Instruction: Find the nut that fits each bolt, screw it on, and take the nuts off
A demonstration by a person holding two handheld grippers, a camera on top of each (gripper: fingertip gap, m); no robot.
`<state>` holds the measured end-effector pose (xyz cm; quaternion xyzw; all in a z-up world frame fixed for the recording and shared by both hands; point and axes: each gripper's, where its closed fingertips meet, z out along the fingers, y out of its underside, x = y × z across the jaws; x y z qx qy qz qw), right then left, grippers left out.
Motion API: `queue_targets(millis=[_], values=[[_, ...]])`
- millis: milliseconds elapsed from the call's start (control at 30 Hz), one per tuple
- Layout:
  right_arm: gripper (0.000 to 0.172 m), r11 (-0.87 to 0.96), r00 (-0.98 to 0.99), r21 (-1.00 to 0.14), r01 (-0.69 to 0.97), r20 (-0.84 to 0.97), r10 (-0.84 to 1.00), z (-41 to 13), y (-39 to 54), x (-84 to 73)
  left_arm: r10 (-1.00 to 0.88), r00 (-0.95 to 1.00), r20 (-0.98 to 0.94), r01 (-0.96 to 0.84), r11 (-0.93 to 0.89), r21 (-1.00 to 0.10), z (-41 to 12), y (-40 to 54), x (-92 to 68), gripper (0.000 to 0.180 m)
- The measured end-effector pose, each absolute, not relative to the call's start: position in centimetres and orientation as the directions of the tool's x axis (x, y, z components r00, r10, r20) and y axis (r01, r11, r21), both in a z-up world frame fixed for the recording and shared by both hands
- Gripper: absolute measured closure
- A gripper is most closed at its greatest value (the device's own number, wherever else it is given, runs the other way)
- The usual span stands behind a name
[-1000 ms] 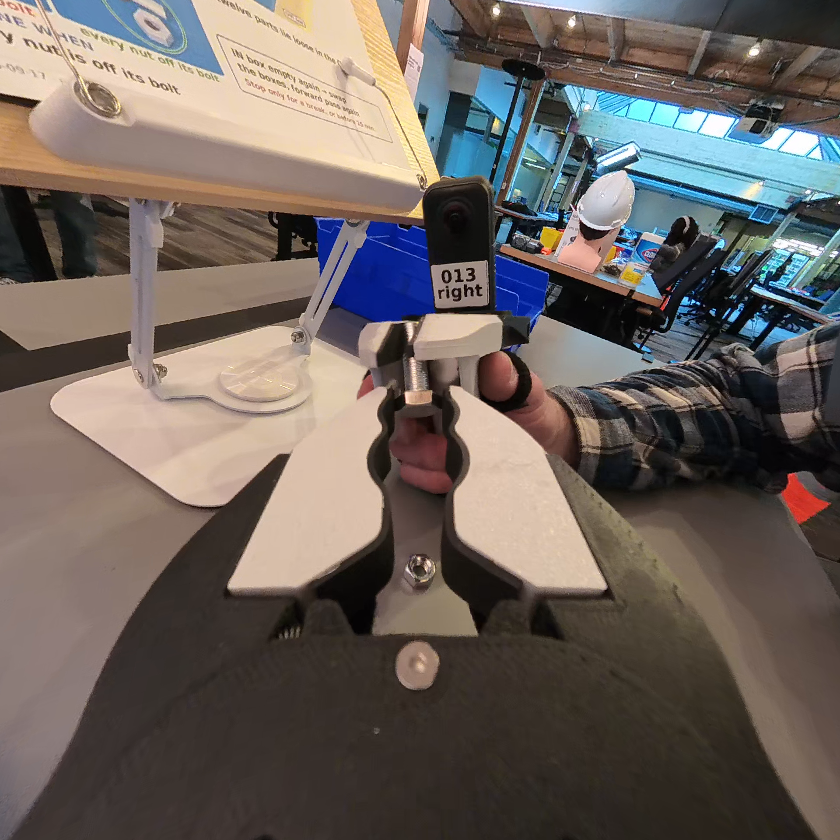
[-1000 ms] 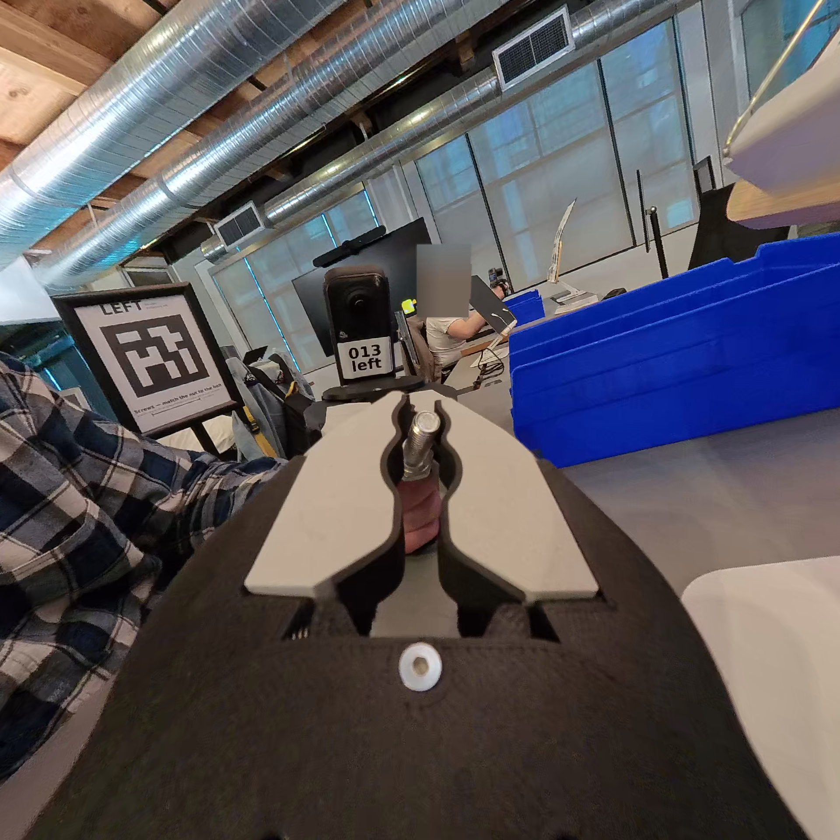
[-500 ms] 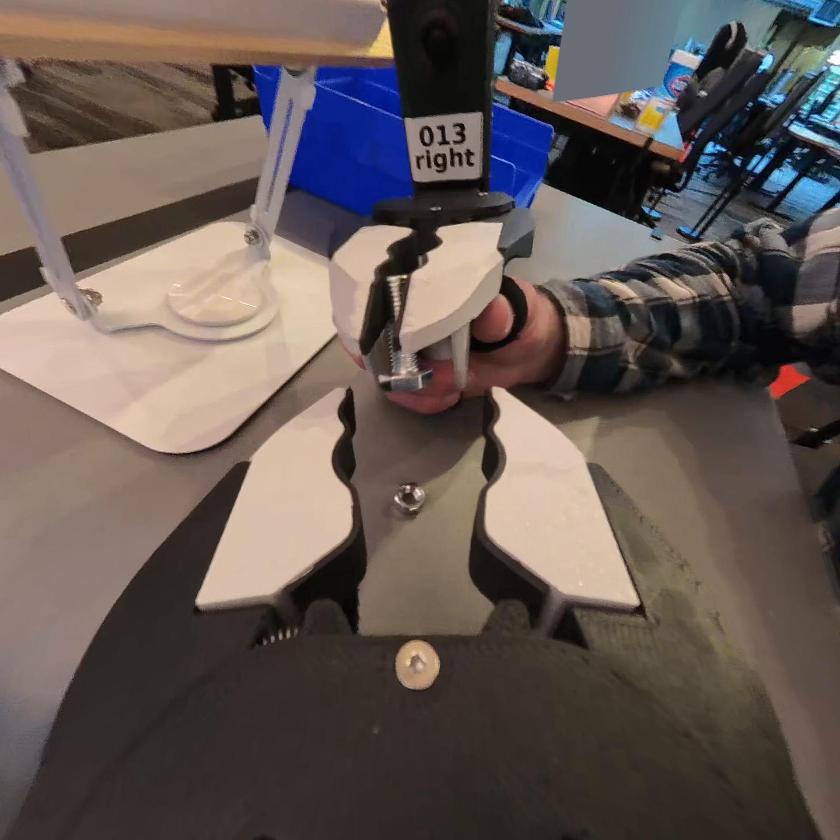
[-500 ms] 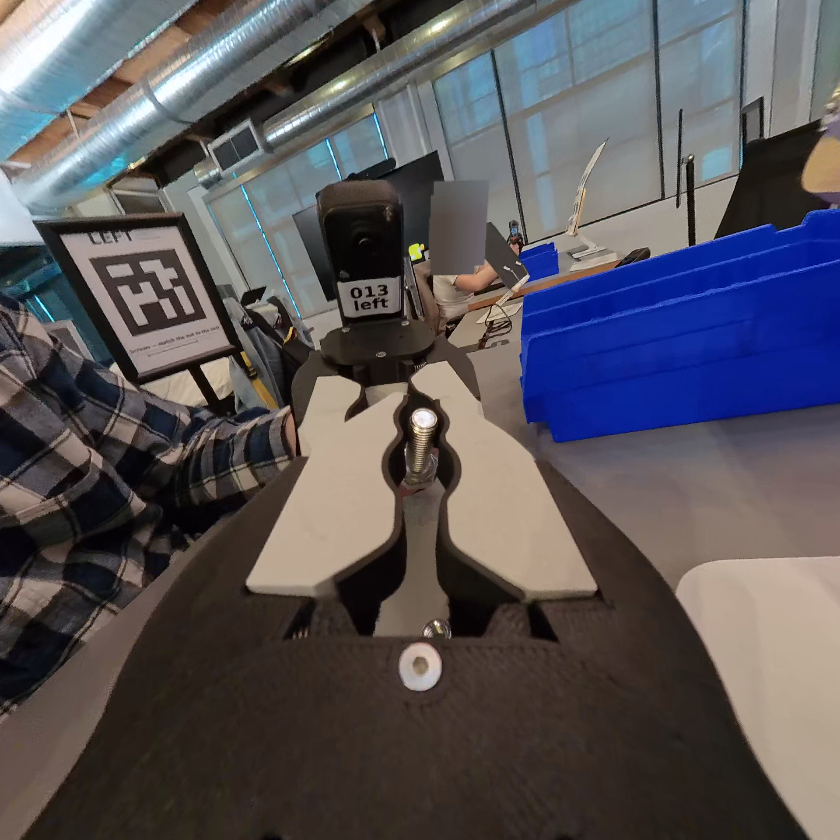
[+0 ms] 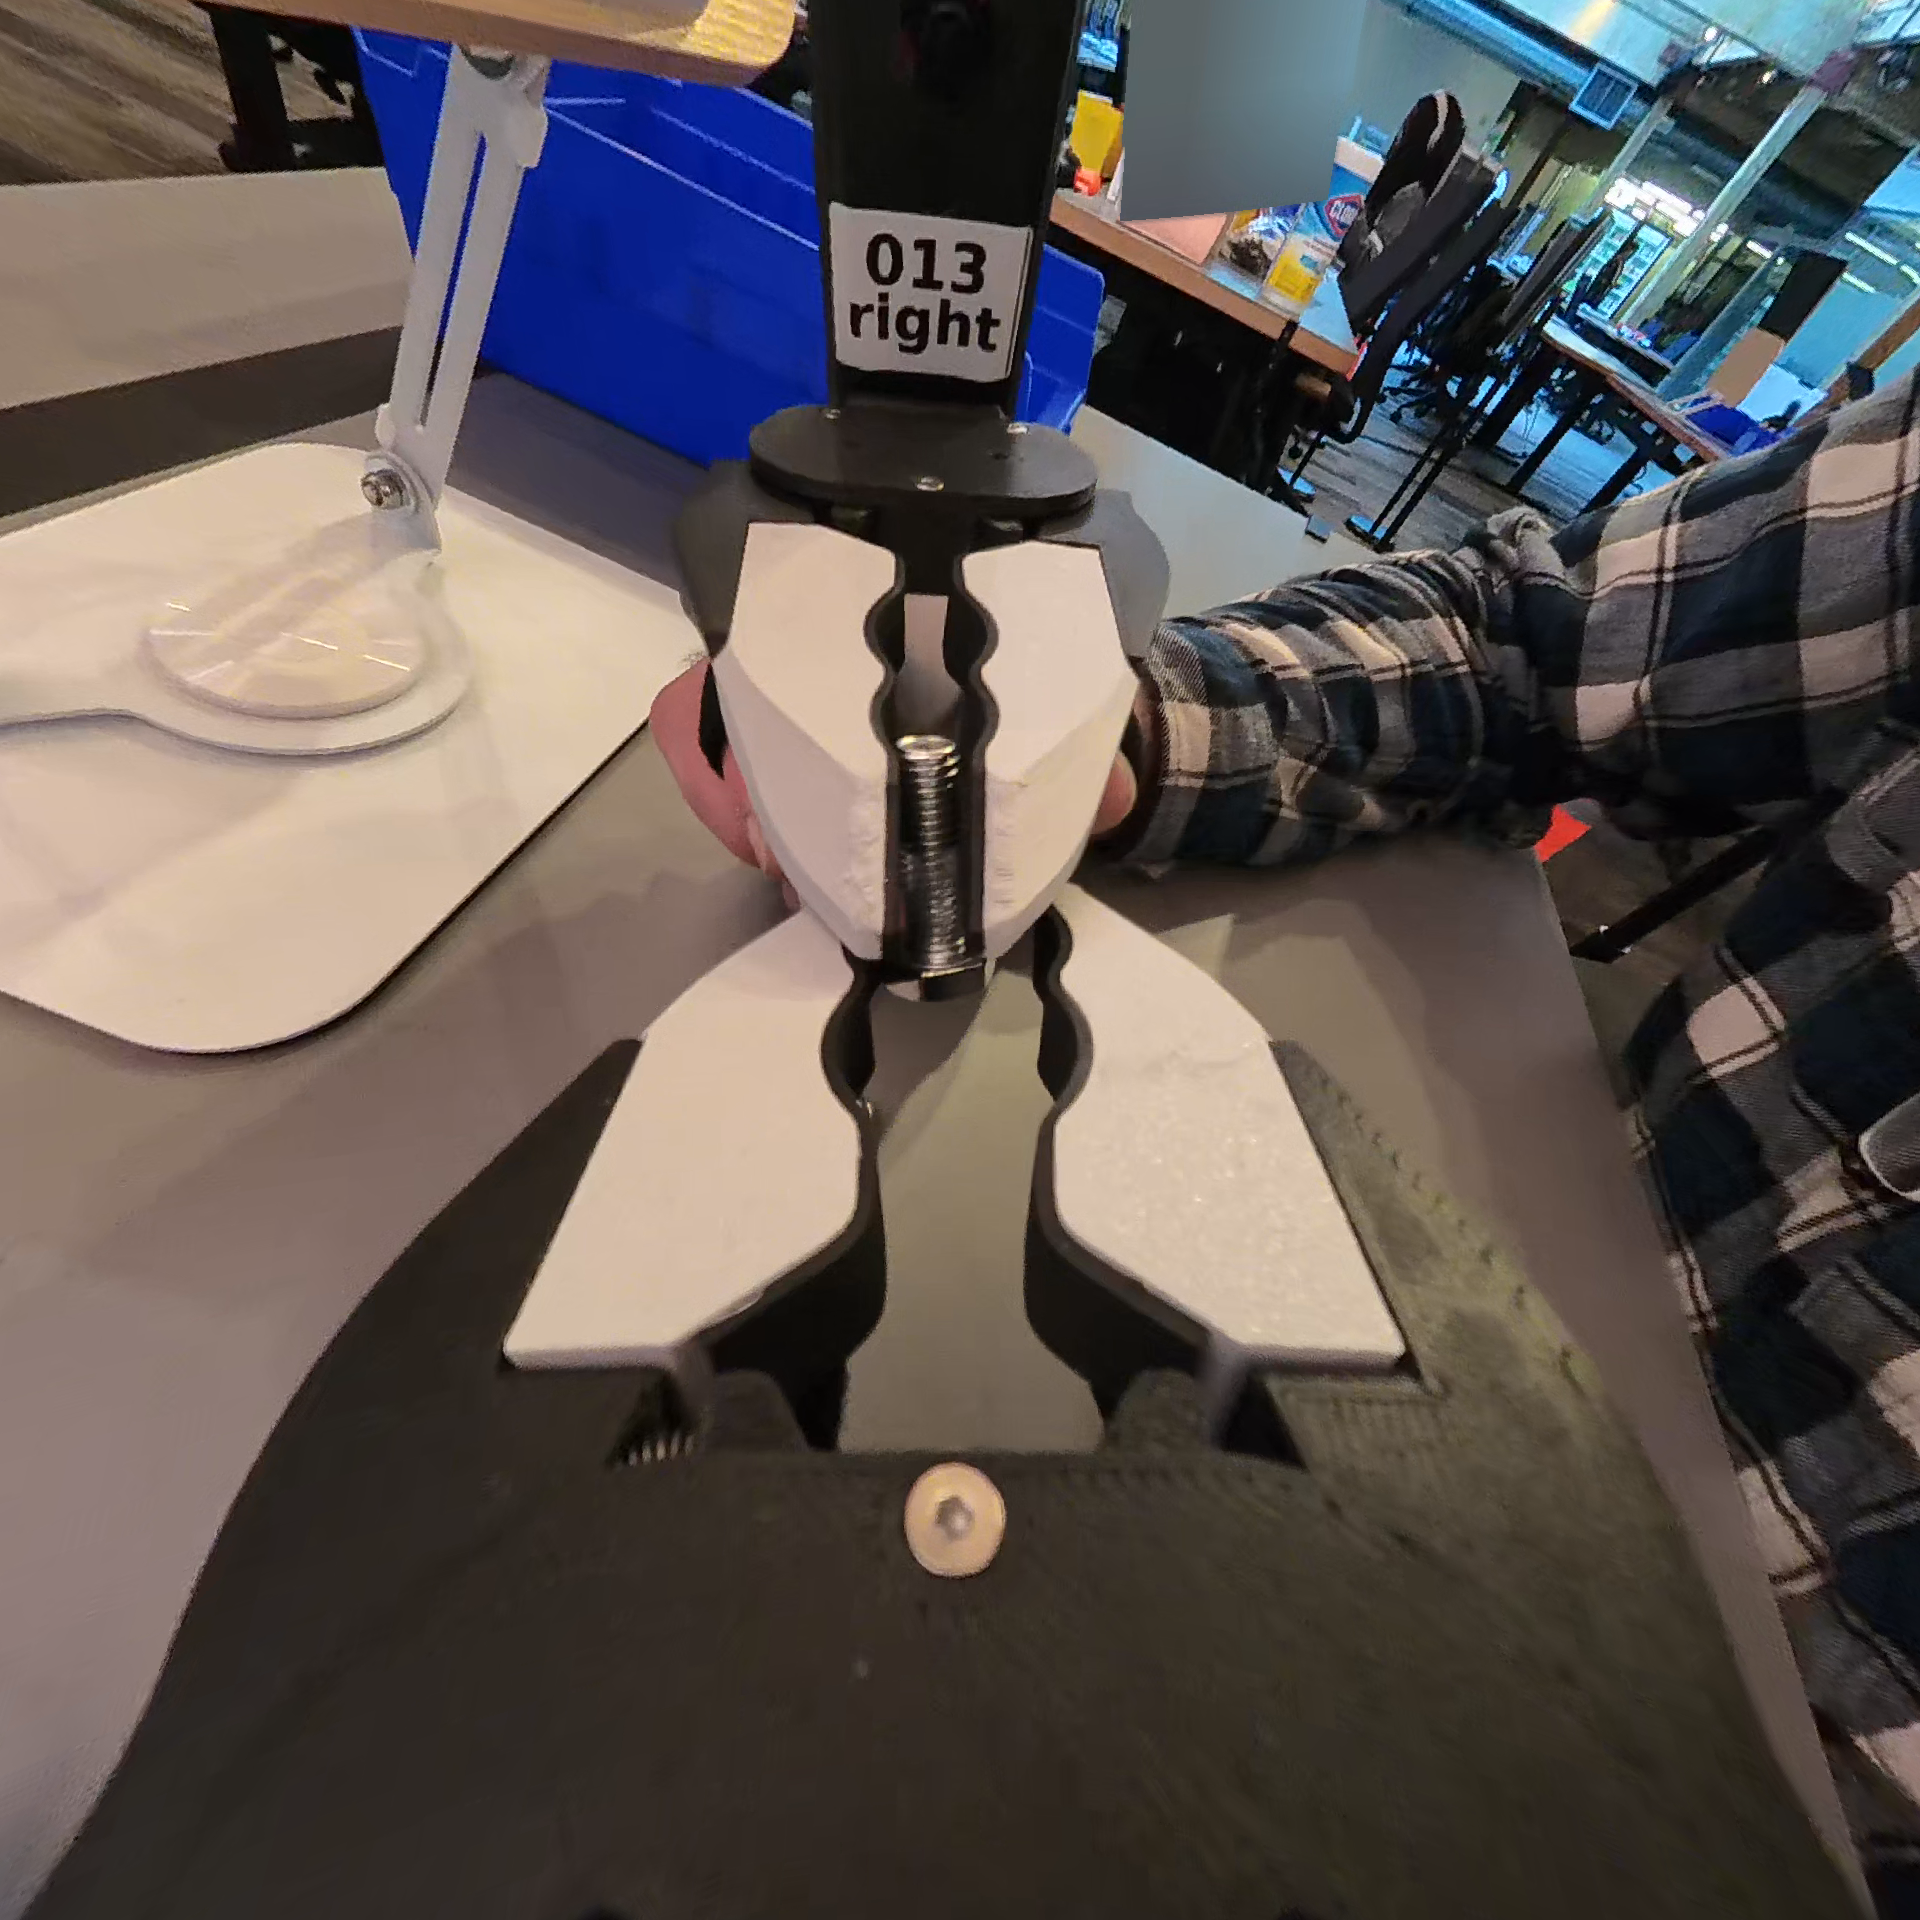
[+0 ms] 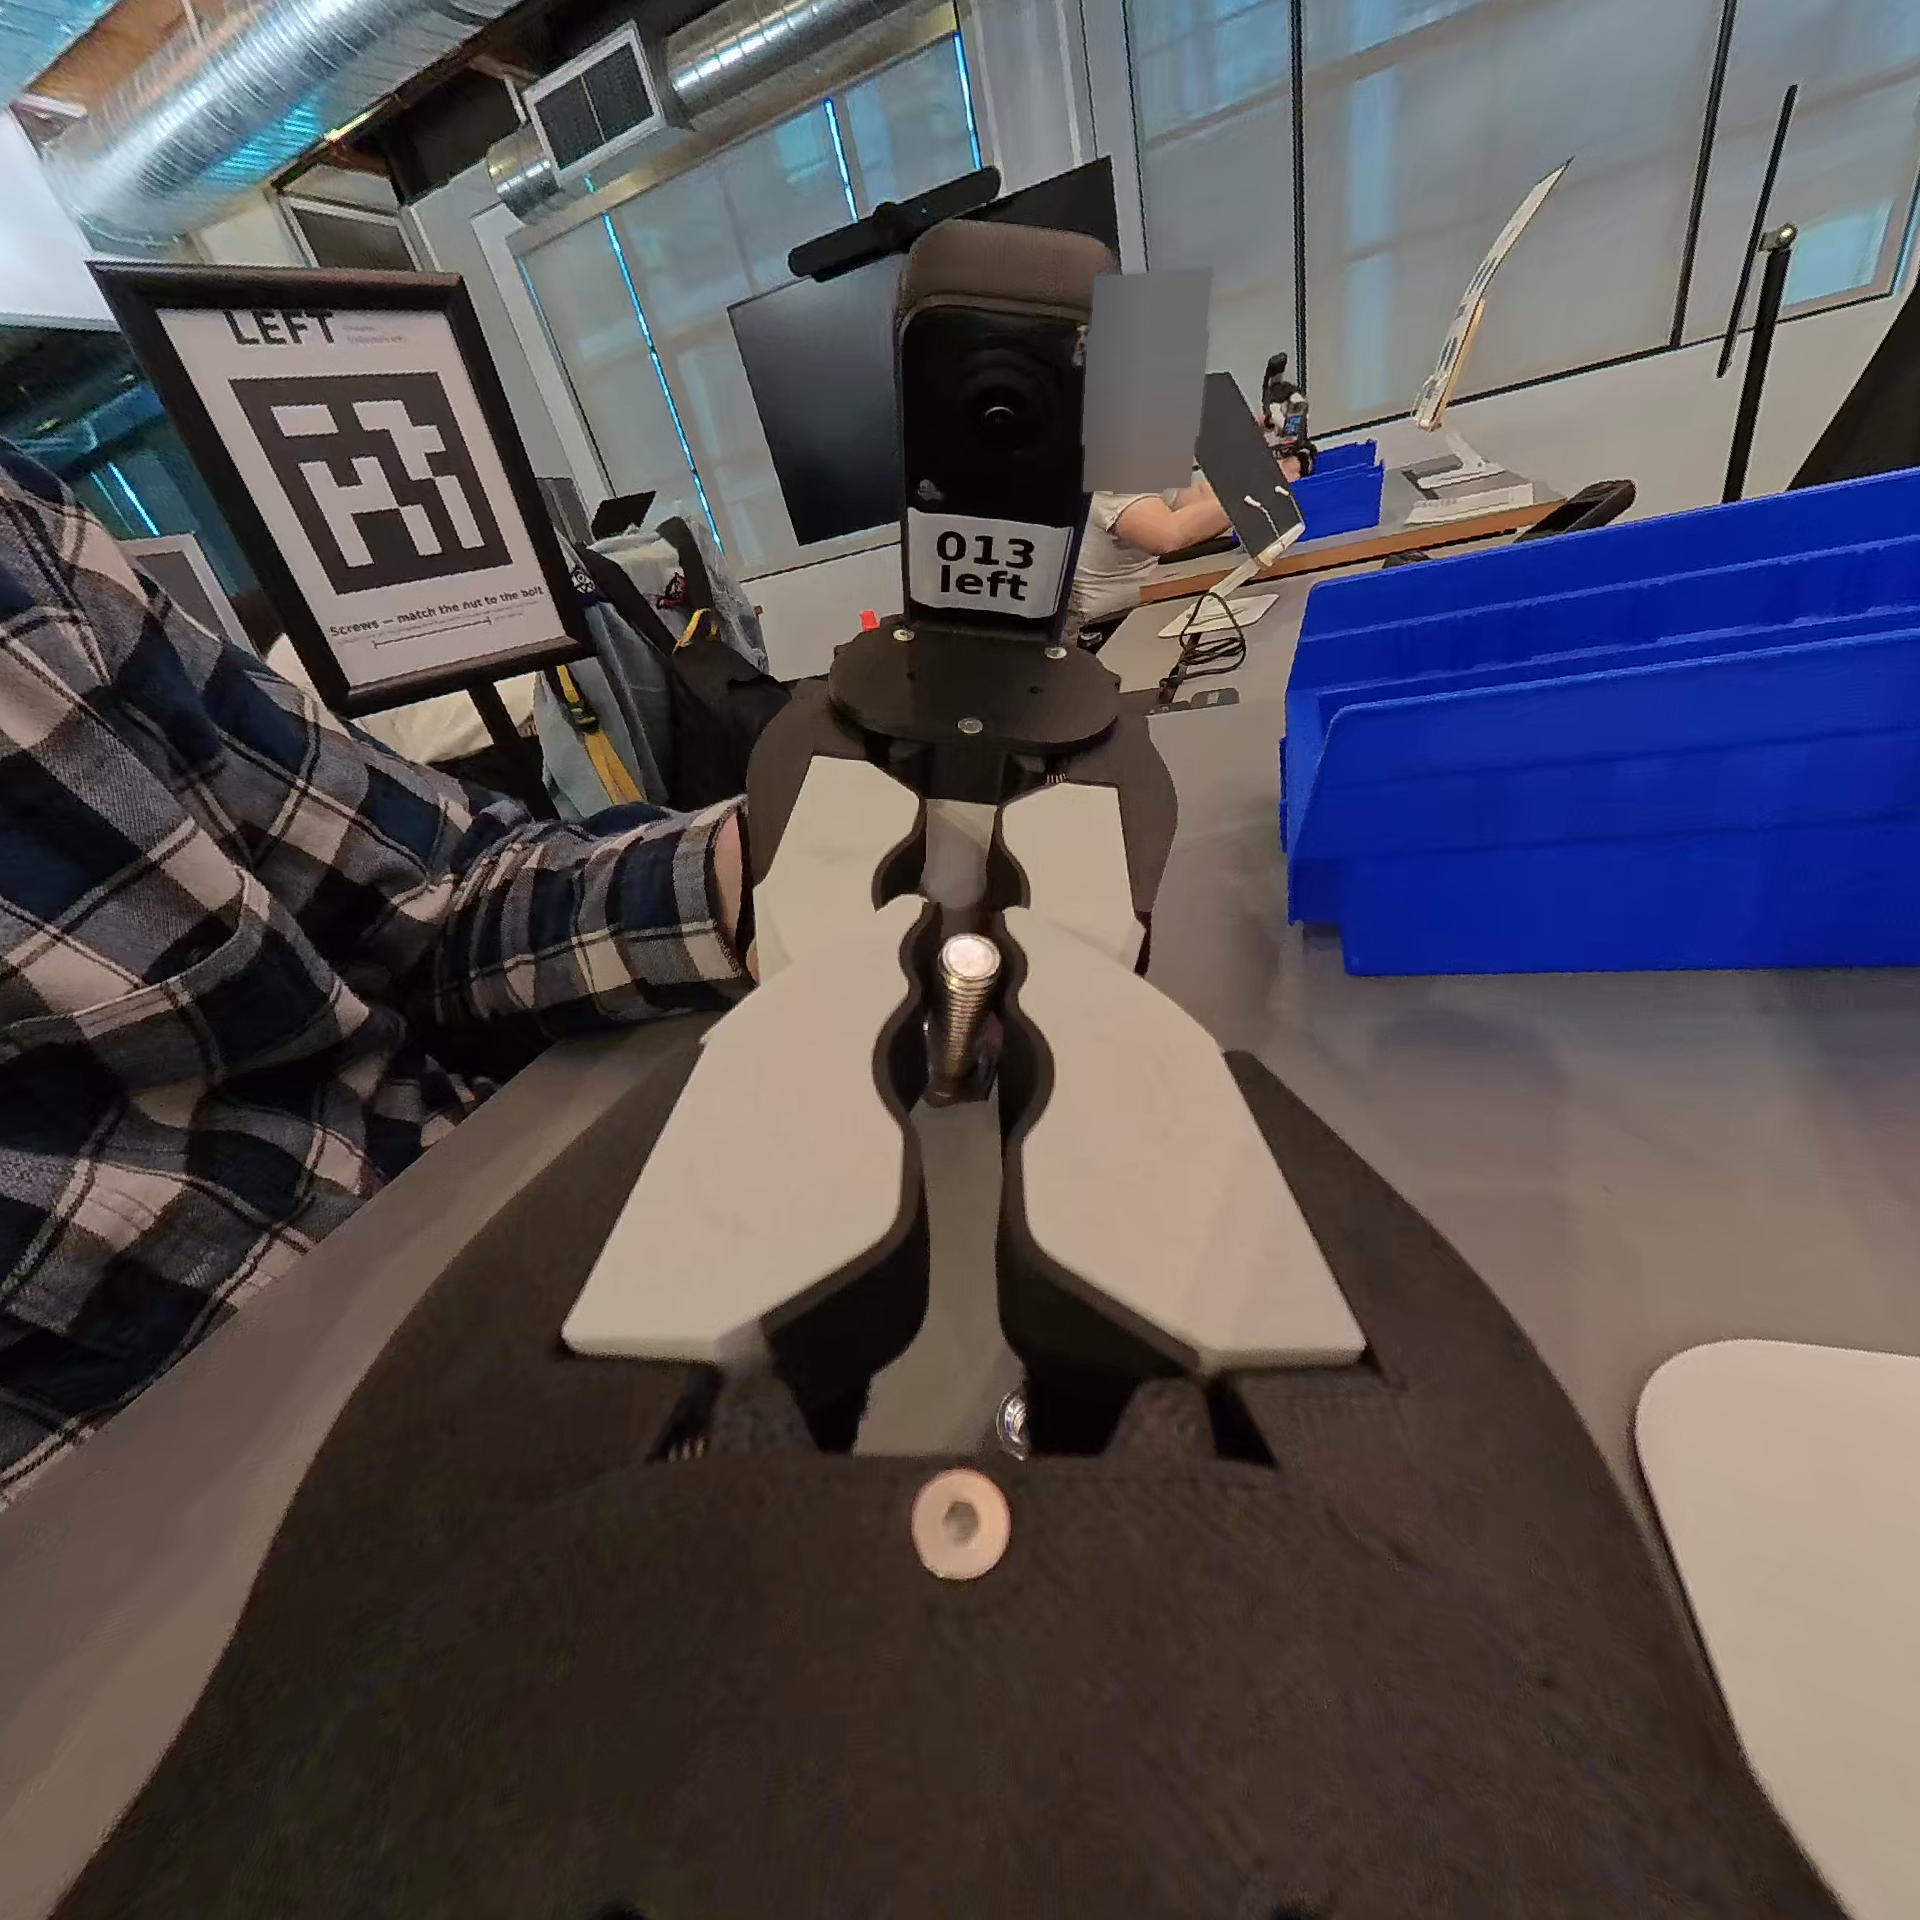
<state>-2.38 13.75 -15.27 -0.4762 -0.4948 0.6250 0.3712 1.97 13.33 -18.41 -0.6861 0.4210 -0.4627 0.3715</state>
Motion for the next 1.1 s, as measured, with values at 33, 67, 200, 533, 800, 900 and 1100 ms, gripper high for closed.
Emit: queue_targets(millis=[33,67,200,533,800,900,1100], values=[[0.163,-0.232,-0.272,-0.973,0.011,-0.226,0.935,-15.3,13.7,-2.4,-0.921,0.213,0.326,-0.242,-0.373,-0.896,-18.6,13.3,1.9,0.154],[0.163,-0.229,-0.275,-0.973,0.014,-0.224,0.935,-15.3,13.6,-2.4,-0.920,0.200,0.336,-0.248,-0.380,-0.891,-18.6,13.1,1.9,0.153],[0.163,-0.211,-0.307,-0.977,0.024,-0.208,0.929,-15.4,13.0,-2.4,-0.903,0.123,0.411,-0.245,-0.429,-0.869,-18.5,12.2,1.9,0.149],[0.163,-0.213,-0.281,-0.977,0.000,-0.205,0.938,-15.2,13.3,-2.3,-0.909,0.151,0.390,-0.242,-0.416,-0.877,-19.0,12.8,2.0,0.162],[0.163,-0.213,-0.279,-0.977,-0.003,-0.203,0.939,-15.2,13.4,-2.3,-0.917,0.167,0.363,-0.244,-0.395,-0.886,-19.1,12.9,2.1,0.162],[0.163,-0.219,-0.280,-0.976,-0.011,-0.207,0.938,-15.1,13.4,-2.2,-0.913,0.163,0.373,-0.234,-0.403,-0.885,-19.0,12.9,2.1,0.162],[0.145,-0.253,-0.261,-0.967,-0.035,-0.235,0.936,-14.8,14.1,-2.1,-0.912,0.172,0.372,-0.213,-0.404,-0.890,-18.9,13.3,1.7,0.162]])
